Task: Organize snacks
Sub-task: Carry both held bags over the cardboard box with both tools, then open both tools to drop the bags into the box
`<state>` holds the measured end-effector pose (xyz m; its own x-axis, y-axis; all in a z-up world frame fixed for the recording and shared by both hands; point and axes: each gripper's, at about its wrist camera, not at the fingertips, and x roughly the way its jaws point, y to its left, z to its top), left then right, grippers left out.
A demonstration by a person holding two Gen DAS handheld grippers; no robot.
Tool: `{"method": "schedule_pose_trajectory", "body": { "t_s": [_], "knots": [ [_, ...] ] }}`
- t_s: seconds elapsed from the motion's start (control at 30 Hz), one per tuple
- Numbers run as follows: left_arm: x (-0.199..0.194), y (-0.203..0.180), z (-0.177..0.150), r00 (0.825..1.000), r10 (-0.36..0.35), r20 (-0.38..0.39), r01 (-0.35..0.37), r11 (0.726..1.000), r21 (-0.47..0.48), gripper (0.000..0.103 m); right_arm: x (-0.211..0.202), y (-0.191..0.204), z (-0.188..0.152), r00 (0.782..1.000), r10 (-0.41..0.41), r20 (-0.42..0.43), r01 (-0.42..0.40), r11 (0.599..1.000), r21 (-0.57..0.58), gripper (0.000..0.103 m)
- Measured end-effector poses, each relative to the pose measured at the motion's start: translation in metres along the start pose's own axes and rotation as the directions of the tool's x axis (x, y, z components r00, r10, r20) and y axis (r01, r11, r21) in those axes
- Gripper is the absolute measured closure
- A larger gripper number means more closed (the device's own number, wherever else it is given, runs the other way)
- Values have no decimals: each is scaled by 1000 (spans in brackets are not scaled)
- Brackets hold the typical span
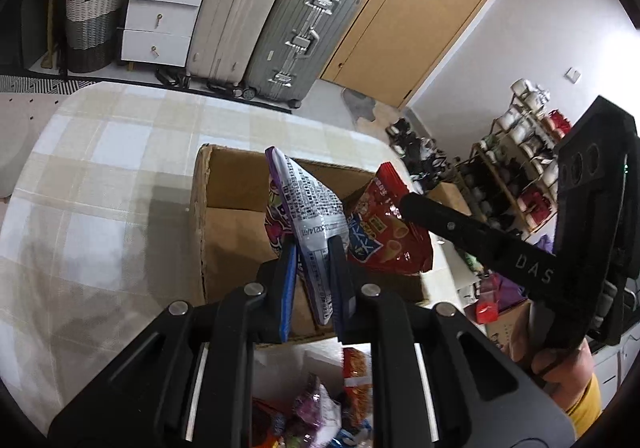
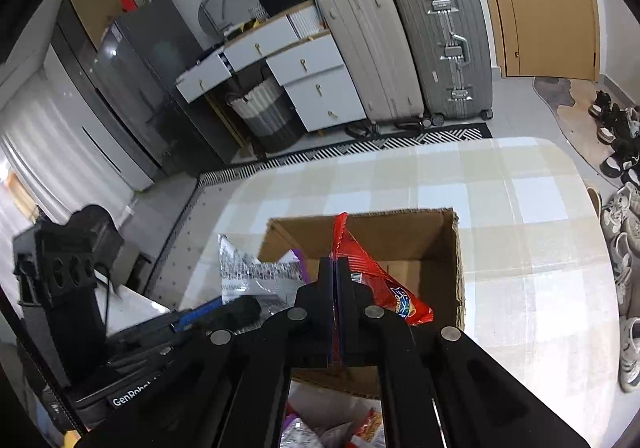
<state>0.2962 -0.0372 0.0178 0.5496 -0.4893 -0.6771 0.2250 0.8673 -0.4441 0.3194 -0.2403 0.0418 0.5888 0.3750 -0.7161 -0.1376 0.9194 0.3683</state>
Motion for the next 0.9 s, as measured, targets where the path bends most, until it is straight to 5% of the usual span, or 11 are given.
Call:
{"method": "schedule_pose_trajectory", "body": {
  "t_s": [0.33, 0.37, 0.4, 0.43, 0.5, 0.67, 0.73, 0.9],
  "knots": [
    [31, 11, -3, 995, 79, -65, -80, 997, -8, 86, 19, -7, -14, 997, -48, -64, 46, 998, -29, 100],
    [31, 9, -3, 995, 82, -62, -82, 997, -6, 83, 18, -7, -14, 996, -57, -70, 55, 998, -31, 100],
    [30, 8, -2, 994, 88, -63, -89, 996, -7, 68, 17, -7, -14, 996, -59, -71, 57, 998, -36, 98],
    [28, 8, -2, 993, 96, -62, -97, 995, -11, 49, 15, -5, -14, 996, -54, -73, 51, 998, -40, 92],
    [18, 8, -4, 993, 116, -40, -117, 993, -24, 36, 7, -4, -14, 995, -72, -64, 69, 997, -37, 77],
    [-19, -3, -8, 987, 160, -15, -161, 987, -11, 32, -39, 8, -18, 992, -116, 52, 120, 990, -77, 30],
    [-40, -11, -17, 982, 187, 14, -187, 982, 7, 22, -62, 13, -24, 987, -117, 107, 126, 988, -86, 12],
    [-97, -22, -45, 951, 296, 90, -296, 955, -13, 18, -116, 28, -47, 976, -121, 181, 142, 984, -111, 1]
  ]
}}
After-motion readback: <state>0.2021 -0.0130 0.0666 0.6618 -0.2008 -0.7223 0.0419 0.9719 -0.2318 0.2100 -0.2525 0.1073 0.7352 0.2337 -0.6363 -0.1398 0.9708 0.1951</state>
